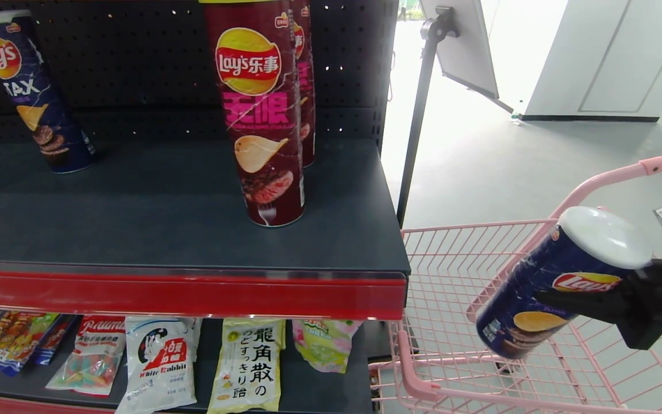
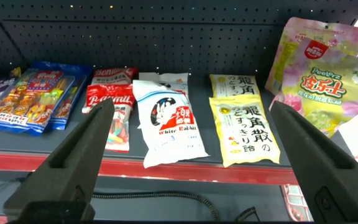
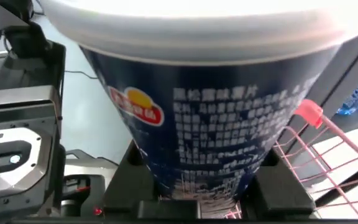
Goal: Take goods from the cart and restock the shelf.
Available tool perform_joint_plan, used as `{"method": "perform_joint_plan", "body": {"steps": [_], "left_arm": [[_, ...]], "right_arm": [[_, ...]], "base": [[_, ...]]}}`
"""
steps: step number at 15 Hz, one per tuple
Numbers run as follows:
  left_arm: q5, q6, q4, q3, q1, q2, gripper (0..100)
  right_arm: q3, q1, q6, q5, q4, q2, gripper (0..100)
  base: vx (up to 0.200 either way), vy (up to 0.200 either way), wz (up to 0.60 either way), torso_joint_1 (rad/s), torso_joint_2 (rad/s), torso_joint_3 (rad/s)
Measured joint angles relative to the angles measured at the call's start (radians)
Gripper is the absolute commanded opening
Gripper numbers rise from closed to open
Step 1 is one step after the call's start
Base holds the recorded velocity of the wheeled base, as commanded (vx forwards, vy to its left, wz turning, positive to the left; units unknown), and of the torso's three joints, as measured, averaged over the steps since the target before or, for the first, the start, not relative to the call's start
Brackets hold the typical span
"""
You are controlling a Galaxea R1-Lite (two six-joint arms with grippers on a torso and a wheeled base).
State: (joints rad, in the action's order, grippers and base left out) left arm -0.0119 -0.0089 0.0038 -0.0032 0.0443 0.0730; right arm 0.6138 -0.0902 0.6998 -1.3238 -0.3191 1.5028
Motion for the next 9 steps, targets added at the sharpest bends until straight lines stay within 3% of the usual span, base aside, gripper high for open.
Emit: {"method": "perform_joint_plan", "body": {"steps": [4,9], "left_arm": [[0.0,0.0,0.0,0.0,0.0,0.0,100],[0.0,0.0,0.0,0.0,0.0,0.0,100]], "right_arm": [[-0.002,0.08,-0.052,0.07,-0.004,-0.136,0],[-0.11,0.092,-0.064,0.141,-0.026,-0.23,0]], "base": [[0.0,0.0,0.0,0.0,0.0,0.0],[0.0,0.0,0.0,0.0,0.0,0.0]]}}
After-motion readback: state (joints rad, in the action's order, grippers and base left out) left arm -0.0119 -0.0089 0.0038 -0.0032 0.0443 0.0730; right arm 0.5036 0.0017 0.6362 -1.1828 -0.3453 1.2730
